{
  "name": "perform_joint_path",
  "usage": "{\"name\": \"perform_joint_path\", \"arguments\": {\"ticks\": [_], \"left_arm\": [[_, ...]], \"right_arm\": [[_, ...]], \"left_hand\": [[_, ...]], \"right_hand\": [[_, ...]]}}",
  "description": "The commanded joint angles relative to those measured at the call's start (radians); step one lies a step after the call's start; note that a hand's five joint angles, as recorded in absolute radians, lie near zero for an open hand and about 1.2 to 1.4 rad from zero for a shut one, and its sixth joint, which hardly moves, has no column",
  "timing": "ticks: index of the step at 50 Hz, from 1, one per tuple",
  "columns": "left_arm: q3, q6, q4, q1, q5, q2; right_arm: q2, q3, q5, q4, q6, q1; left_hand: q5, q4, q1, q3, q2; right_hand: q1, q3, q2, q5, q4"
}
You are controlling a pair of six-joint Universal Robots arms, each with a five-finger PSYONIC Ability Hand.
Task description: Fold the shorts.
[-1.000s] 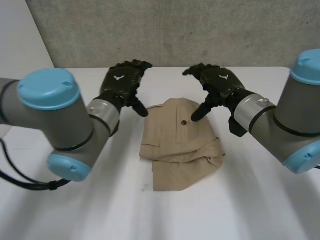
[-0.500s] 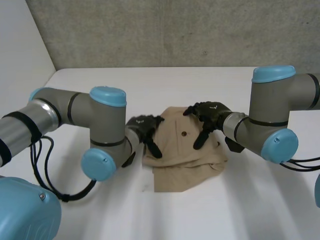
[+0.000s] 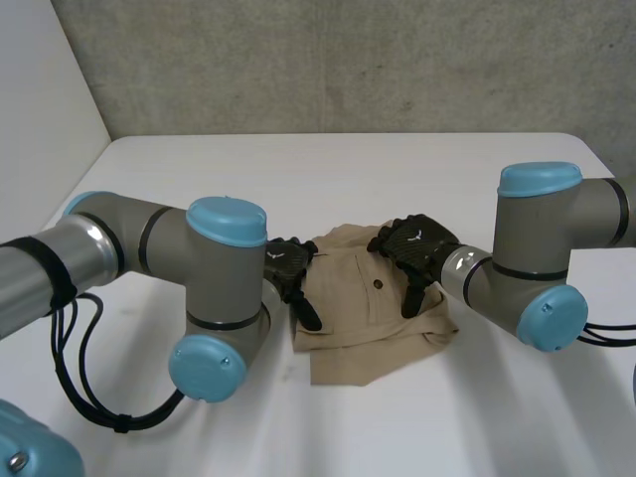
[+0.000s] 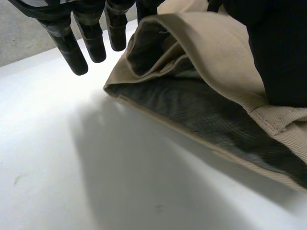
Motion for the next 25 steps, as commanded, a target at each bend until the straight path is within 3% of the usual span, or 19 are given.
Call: {"name": "perform_joint_path", "arguments": {"ticks": [1, 10, 19, 21, 25], "left_arm": [[-0.004, 0.071, 0.023, 0.006, -0.005, -0.013], [-0.048, 0.082, 0.013, -0.006, 0.006, 0.056], [-0.123, 0.088, 0.01, -0.008, 0.013, 0.376], [-0.129, 0.085, 0.01, 0.004, 0.013, 0.422], [-0.14, 0.08, 0.012, 0.084, 0.009, 0.537]], "right_arm": [[-0.031, 0.053, 0.004, -0.049, 0.015, 0.0], [-0.12, 0.079, 0.012, -0.044, 0.091, -0.006], [-0.394, 0.105, 0.033, -0.044, 0.292, -0.037], [-0.434, 0.107, 0.063, -0.046, 0.331, -0.045], [-0.519, 0.105, 0.205, -0.043, 0.424, -0.06]], "left_hand": [[-0.036, -0.019, 0.019, -0.028, -0.017], [-0.045, -0.028, 0.01, -0.036, -0.025], [-0.049, -0.032, 0.006, -0.04, -0.029], [-0.049, -0.032, 0.006, -0.04, -0.029], [-0.049, -0.032, 0.006, -0.04, -0.029]], "right_hand": [[0.032, -0.013, -0.033, -0.072, -0.066], [0.032, -0.013, -0.033, -0.072, -0.066], [0.032, -0.013, -0.033, -0.072, -0.066], [0.032, -0.013, -0.033, -0.072, -0.066], [0.032, -0.013, -0.033, -0.072, -0.066]]}}
